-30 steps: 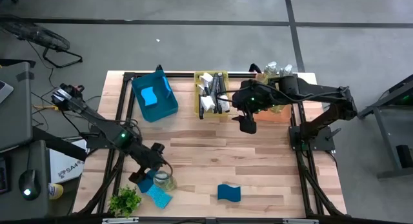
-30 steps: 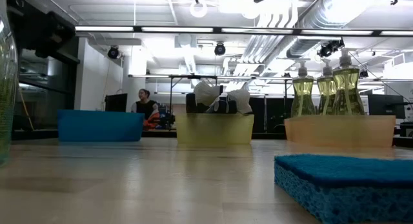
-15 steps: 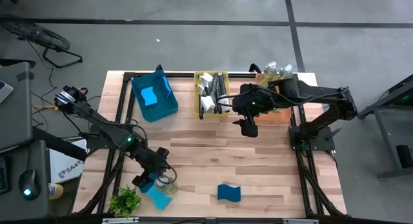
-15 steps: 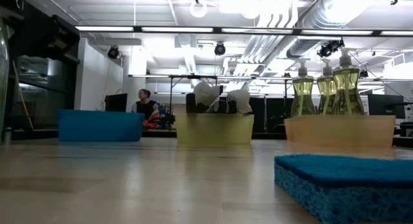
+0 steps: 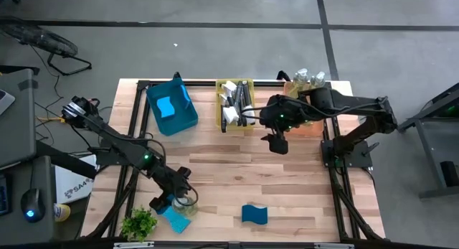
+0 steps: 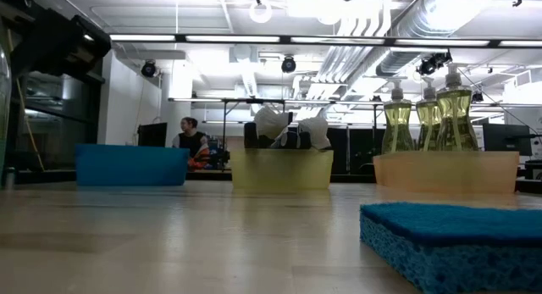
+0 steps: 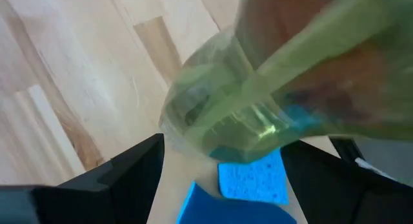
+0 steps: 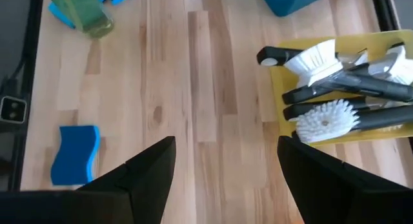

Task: Pick & Place Kitchen Sink Supplies
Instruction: Put the green dishwashing liquid dispenser into the orange bin

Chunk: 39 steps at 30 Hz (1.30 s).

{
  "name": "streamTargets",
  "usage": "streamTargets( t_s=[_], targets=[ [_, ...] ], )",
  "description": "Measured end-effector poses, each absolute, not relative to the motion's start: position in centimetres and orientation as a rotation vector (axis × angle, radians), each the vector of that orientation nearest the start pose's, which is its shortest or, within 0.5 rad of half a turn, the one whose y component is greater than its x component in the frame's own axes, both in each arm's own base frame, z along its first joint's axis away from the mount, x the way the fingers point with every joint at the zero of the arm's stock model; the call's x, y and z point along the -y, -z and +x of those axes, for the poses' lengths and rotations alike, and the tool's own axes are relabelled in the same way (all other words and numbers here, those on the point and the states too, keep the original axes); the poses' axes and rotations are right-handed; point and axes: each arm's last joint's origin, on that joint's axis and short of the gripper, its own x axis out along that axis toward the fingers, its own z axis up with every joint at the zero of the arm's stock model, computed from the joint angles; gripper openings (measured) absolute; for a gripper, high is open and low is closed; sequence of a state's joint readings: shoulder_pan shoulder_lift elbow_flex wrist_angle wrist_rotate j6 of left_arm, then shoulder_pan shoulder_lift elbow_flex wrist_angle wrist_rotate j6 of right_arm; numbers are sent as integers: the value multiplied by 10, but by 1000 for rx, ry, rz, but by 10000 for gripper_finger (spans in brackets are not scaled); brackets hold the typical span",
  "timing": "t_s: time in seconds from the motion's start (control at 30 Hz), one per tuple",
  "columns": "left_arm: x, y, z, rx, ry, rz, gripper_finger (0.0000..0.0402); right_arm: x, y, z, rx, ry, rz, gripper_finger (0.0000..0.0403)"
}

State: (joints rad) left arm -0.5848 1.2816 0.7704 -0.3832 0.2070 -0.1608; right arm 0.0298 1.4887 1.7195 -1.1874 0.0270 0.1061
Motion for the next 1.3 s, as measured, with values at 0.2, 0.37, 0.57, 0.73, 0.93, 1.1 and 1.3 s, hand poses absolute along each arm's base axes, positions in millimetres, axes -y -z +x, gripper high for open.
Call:
streamTargets(
  t_s=[0.2, 0.37, 0.57, 0.73, 0.93, 1.1, 1.3],
  targets=[
    [144, -218, 207, -894, 673, 15, 325, -10, -401, 277, -977, 12, 89, 267],
    [146, -222, 211, -852, 676, -35, 330, -11, -400, 276, -988, -4, 109, 267],
    [149, -226, 213, -815, 686, -98, 331, -11, -400, 276, -988, -4, 113, 267],
    [151, -231, 216, -765, 714, -136, 331, -11, -400, 276, -988, -4, 113, 267],
    [155, -239, 220, -682, 748, -185, 331, -11, -400, 276, -988, -22, 94, 267],
    [154, -241, 223, -633, 681, -174, 331, -12, -400, 275, -1001, -83, 68, 267],
    [153, -242, 224, -606, 656, -140, 331, -12, -398, 272, -1032, -114, 22, 267]
  ],
)
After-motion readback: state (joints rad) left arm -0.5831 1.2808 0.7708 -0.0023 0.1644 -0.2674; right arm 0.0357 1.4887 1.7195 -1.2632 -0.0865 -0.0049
